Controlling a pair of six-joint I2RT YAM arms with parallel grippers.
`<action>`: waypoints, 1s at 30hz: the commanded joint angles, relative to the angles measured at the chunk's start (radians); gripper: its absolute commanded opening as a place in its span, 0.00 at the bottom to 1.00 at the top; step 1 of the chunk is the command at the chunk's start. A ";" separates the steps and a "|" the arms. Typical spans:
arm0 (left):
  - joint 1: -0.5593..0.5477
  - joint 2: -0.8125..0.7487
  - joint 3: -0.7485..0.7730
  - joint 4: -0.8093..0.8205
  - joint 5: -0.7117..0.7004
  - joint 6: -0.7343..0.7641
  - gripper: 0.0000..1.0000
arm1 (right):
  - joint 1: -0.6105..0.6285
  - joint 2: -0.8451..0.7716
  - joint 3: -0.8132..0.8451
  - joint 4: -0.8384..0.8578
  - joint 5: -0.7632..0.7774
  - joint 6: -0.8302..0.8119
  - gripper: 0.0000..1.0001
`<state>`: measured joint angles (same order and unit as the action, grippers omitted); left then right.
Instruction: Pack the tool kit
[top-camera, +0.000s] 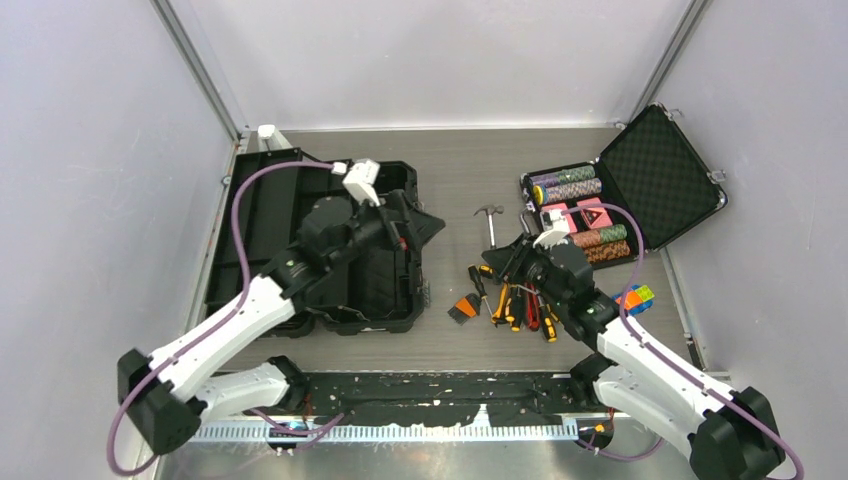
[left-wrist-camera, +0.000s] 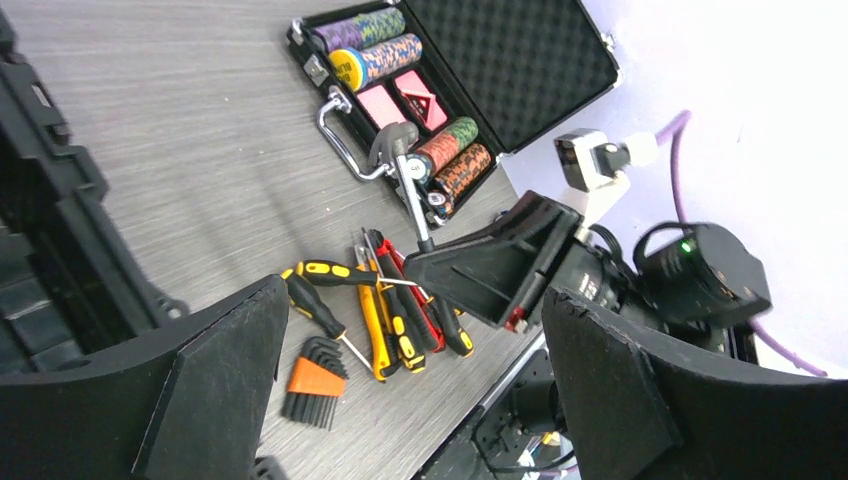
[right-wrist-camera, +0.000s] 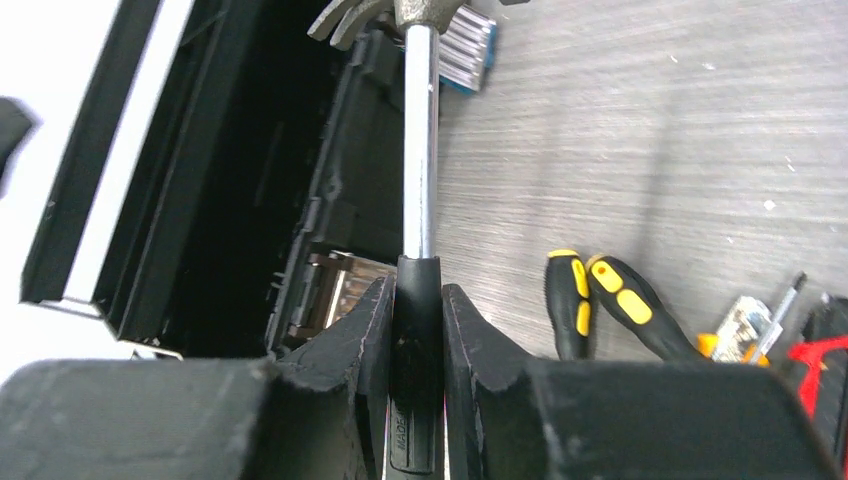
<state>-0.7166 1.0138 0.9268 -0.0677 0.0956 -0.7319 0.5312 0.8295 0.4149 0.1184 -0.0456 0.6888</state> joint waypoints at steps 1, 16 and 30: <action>-0.050 0.119 0.062 0.158 -0.063 -0.066 0.97 | 0.007 -0.055 -0.036 0.264 -0.107 -0.074 0.05; -0.109 0.460 0.232 0.241 0.065 -0.210 0.77 | 0.030 -0.055 -0.064 0.367 -0.202 -0.114 0.05; -0.127 0.423 0.252 0.140 0.030 -0.105 0.00 | 0.050 -0.037 -0.065 0.379 -0.227 -0.109 0.10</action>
<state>-0.8383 1.5162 1.1385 0.1081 0.1448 -0.9283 0.5743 0.7929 0.3412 0.4202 -0.2501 0.5980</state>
